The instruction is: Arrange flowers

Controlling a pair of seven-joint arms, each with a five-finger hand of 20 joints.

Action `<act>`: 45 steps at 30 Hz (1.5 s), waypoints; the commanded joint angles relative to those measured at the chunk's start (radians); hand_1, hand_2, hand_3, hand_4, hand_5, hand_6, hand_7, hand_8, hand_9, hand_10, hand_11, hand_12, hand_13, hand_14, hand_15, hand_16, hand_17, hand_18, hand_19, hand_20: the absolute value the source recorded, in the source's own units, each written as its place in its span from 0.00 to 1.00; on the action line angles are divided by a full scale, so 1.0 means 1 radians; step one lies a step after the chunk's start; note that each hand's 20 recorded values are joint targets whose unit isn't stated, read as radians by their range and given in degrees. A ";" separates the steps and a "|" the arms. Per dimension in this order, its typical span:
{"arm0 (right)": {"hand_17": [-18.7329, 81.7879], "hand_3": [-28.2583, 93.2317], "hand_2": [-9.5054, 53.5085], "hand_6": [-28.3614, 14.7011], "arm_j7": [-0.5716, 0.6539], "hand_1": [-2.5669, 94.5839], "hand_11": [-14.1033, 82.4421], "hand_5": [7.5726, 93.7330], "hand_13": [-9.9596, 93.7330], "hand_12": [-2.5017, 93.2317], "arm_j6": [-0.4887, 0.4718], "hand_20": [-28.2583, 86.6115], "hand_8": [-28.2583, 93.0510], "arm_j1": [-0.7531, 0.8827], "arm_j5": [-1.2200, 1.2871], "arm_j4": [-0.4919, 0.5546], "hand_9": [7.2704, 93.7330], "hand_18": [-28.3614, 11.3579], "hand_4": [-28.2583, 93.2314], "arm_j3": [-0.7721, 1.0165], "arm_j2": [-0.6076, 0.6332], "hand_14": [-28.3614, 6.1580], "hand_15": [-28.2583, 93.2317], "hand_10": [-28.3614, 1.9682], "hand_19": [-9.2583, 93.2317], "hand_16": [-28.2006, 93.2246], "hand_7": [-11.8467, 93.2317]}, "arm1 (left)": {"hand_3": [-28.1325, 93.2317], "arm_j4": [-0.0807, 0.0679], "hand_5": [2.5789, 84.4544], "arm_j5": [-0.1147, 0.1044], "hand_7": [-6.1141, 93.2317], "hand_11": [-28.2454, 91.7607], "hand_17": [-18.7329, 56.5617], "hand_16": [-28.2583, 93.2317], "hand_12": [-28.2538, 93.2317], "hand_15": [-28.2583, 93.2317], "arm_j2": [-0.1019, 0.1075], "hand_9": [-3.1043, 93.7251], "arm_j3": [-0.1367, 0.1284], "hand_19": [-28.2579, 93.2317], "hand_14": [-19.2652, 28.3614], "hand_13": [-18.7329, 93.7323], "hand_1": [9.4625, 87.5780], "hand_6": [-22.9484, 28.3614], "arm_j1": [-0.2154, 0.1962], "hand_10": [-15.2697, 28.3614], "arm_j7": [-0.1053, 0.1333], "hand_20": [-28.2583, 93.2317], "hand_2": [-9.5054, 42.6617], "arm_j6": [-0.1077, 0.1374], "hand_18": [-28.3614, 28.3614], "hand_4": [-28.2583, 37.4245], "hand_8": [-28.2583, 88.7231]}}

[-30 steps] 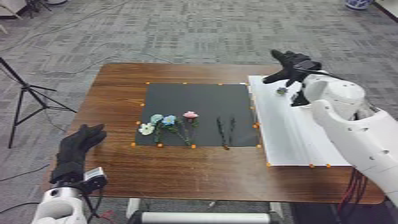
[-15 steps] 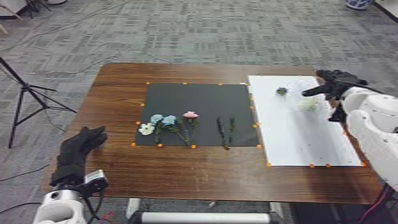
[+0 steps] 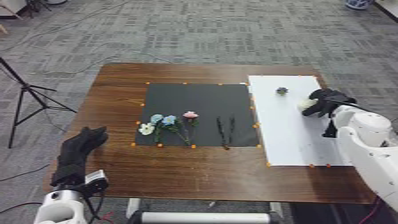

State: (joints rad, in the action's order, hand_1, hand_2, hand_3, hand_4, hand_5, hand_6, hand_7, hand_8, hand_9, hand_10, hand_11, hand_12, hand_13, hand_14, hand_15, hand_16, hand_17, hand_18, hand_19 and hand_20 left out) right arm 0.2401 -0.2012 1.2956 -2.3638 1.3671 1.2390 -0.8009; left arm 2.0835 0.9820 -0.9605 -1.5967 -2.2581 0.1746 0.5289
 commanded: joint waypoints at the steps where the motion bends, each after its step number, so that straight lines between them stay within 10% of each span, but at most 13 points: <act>1: 0.72 0.76 0.00 0.68 -0.012 0.47 0.30 0.53 0.87 0.21 0.296 0.68 0.15 0.055 0.024 -0.056 0.73 0.24 0.05 -0.079 -0.009 0.61 0.76 0.51 1.00 0.48 0.28 | 0.75 0.009 0.65 -0.010 0.21 0.41 0.30 0.22 0.31 0.39 -0.016 0.59 -0.001 0.35 0.78 0.54 0.17 0.48 -0.013 0.70 0.007 0.36 0.51 -0.002 0.71 0.00 0.16; 11: 0.81 0.63 0.11 0.73 -0.042 0.63 0.36 0.80 0.95 0.23 0.478 0.75 0.26 -0.026 0.222 0.069 0.94 0.31 0.07 -0.153 0.062 0.73 0.76 0.59 1.00 0.50 0.33 | 0.75 0.009 0.65 -0.013 0.20 0.41 0.30 0.22 0.31 0.39 -0.007 0.59 -0.012 0.35 0.78 0.54 0.17 0.49 -0.016 0.70 0.003 0.35 0.51 -0.001 0.71 0.00 0.16; 27: 0.81 0.65 0.10 0.72 -0.135 0.62 0.35 0.82 0.96 0.23 0.172 0.76 0.28 -0.184 0.209 0.161 0.95 0.32 0.07 -0.434 -0.044 0.74 0.76 0.60 1.00 0.51 0.31 | 0.75 -0.005 0.65 -0.003 0.20 0.41 0.30 0.22 0.31 0.39 0.000 0.59 0.006 0.35 0.78 0.54 0.16 0.49 0.020 0.70 -0.008 0.35 0.51 -0.021 0.71 0.00 0.16; 45: 0.81 0.65 0.10 0.72 -0.134 0.63 0.35 0.82 0.96 0.23 0.128 0.76 0.28 -0.177 0.208 0.131 0.95 0.32 0.07 -0.427 -0.104 0.74 0.76 0.60 1.00 0.51 0.31 | 0.75 -0.005 0.64 -0.011 0.20 0.41 0.30 0.22 0.31 0.39 -0.008 0.59 0.008 0.35 0.78 0.54 0.16 0.49 0.018 0.70 -0.009 0.35 0.51 -0.008 0.71 0.00 0.16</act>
State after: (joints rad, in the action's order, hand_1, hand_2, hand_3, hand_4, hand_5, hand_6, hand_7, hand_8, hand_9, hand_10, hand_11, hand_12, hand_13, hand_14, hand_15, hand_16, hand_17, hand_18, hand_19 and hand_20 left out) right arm 0.1076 -0.0719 1.1227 -2.1630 1.5041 0.8251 -0.8816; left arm 2.0753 0.9715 -0.9600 -1.5884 -2.2388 0.1746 0.5232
